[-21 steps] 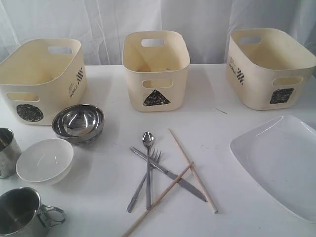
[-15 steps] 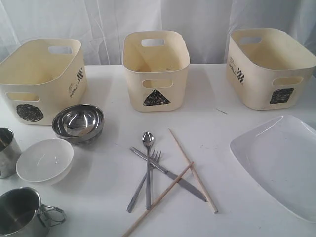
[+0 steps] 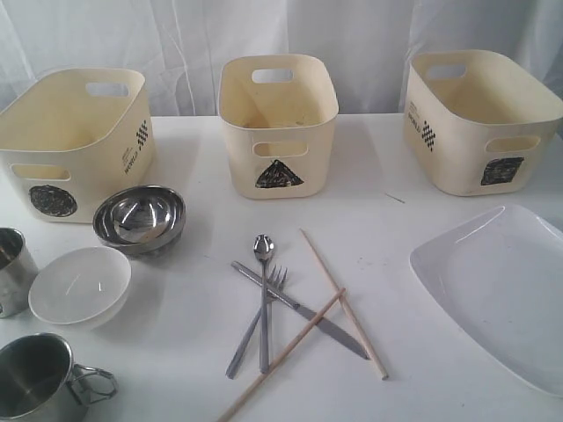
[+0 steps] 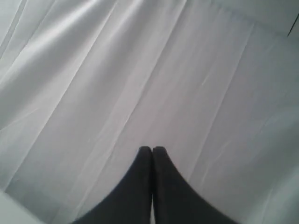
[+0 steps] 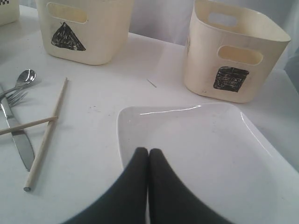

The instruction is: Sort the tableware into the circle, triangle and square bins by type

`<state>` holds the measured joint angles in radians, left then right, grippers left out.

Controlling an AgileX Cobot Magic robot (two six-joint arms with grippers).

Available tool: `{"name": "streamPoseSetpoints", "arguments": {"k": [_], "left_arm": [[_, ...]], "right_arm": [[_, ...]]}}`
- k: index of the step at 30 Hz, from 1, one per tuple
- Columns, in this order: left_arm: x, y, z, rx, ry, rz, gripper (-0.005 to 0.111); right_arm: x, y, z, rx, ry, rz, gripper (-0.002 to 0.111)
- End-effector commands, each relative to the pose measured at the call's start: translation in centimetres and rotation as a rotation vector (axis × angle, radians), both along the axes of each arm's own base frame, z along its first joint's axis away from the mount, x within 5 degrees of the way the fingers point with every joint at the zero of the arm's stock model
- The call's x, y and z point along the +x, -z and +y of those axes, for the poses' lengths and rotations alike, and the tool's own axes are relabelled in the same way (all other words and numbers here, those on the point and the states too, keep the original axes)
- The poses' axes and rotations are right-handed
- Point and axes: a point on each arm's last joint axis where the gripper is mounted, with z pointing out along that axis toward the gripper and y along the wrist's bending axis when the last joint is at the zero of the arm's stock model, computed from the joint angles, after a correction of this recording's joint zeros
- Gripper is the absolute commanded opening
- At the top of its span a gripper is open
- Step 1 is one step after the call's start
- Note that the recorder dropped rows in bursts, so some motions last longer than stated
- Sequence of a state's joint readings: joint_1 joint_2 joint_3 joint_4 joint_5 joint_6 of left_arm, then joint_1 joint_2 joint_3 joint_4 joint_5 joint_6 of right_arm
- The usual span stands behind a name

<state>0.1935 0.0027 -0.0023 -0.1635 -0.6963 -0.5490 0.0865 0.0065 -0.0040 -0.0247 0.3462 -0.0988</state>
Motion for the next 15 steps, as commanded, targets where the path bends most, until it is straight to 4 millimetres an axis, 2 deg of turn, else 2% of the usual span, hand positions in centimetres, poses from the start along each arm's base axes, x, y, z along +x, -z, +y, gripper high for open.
{"name": "streamPoseSetpoints", "arguments": {"k": [1, 4, 5, 6, 7, 8, 9, 10, 11, 14, 15], "left_arm": [[-1.5, -1.6, 0.1, -0.045, 0.034, -0.272, 0.000], [-1.0, -2.4, -0.8, 0.136, 0.000, -0.138, 0.000], [-0.5, -4.3, -1.5, 0.317, -0.022, 0.079, 0.000], [0.0, -5.2, -1.4, 0.361, -0.037, 0.216, 0.000], [1.4, -6.2, -0.5, 0.316, -0.059, 0.517, 0.000], [2.3, -6.8, 0.1, 0.287, -0.067, 0.668, 0.000], [4.4, -8.2, 0.9, 0.262, -0.074, 0.875, 0.000], [5.7, -8.6, 1.2, 0.237, -0.059, 0.962, 0.000], [7.9, -9.3, 1.4, 0.171, -0.007, 1.064, 0.000], [10.1, -10.0, 1.2, 0.045, 0.085, 1.164, 0.000], [10.4, -10.1, 0.7, -0.048, 0.158, 1.209, 0.000]], "right_arm": [[0.0, 0.1, 0.0, 0.001, -0.002, -0.006, 0.000], [0.0, 0.1, 0.0, 0.001, -0.002, -0.006, 0.000], [0.0, 0.1, 0.0, 0.001, -0.002, -0.006, 0.000], [0.0, 0.1, 0.0, 0.001, -0.002, -0.006, 0.000], [0.0, 0.1, 0.0, 0.001, -0.002, -0.006, 0.000], [0.0, 0.1, 0.0, 0.001, -0.002, -0.006, 0.000], [0.0, 0.1, 0.0, 0.001, -0.002, -0.006, 0.000], [0.0, 0.1, 0.0, 0.001, -0.002, -0.006, 0.000], [0.0, 0.1, 0.0, 0.001, -0.002, -0.006, 0.000], [0.0, 0.1, 0.0, 0.001, -0.002, -0.006, 0.000], [0.0, 0.1, 0.0, 0.001, -0.002, -0.006, 0.000]]}}
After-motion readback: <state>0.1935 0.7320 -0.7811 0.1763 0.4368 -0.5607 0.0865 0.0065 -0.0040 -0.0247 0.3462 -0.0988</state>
